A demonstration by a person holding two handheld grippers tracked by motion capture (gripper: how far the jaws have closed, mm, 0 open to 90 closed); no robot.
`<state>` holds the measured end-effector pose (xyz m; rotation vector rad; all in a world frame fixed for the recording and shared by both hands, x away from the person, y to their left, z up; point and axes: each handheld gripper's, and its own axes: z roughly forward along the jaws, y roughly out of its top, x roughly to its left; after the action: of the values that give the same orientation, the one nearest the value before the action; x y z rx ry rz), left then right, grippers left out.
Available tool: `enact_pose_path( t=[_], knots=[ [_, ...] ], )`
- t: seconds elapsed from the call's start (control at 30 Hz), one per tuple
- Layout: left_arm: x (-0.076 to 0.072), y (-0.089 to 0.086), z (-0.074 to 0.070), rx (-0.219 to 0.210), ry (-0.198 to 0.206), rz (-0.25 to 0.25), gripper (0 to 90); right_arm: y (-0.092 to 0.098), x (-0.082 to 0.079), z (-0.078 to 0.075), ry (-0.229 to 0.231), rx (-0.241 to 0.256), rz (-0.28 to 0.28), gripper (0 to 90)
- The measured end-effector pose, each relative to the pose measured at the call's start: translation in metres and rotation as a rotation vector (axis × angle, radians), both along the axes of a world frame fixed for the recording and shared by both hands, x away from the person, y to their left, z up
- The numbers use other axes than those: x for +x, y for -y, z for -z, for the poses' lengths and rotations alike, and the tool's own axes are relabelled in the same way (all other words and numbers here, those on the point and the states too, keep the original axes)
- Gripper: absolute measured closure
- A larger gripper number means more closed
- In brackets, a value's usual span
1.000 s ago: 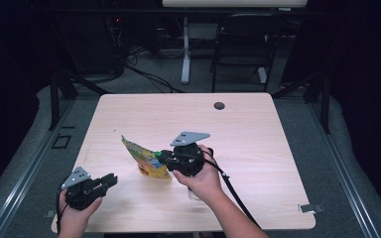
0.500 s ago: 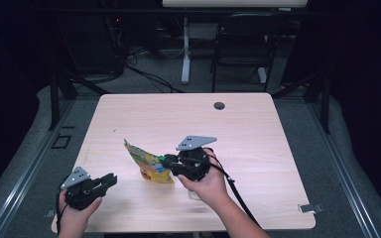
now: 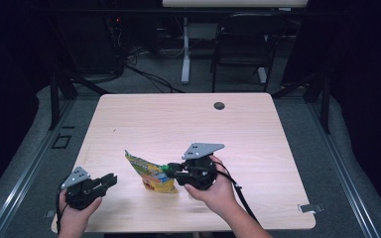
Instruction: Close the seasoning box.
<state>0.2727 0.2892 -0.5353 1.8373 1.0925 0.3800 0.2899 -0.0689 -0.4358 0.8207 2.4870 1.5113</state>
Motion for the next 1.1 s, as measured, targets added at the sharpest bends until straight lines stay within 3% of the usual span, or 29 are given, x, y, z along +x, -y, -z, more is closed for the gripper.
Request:
enact_pose_path(
  t=[0.23, 0.37, 0.73, 1.1],
  knots=[
    [0.0, 0.001, 0.0, 0.003, 0.002, -0.001, 75.3, 0.012, 0.003, 0.001, -0.007, -0.019, -0.013, 74.7],
    [0.0, 0.001, 0.001, 0.002, -0.002, -0.002, 75.2, 0.015, 0.005, 0.0, 0.011, -0.034, -0.004, 74.6],
    [0.0, 0.0, 0.0, 0.003, -0.004, -0.002, 74.9, 0.013, 0.012, -0.002, 0.033, -0.056, 0.01, 74.1],
    [0.0, 0.0, 0.0, 0.003, -0.003, -0.004, 74.7, 0.013, 0.01, -0.006, 0.046, -0.047, 0.025, 70.1]
  ],
)
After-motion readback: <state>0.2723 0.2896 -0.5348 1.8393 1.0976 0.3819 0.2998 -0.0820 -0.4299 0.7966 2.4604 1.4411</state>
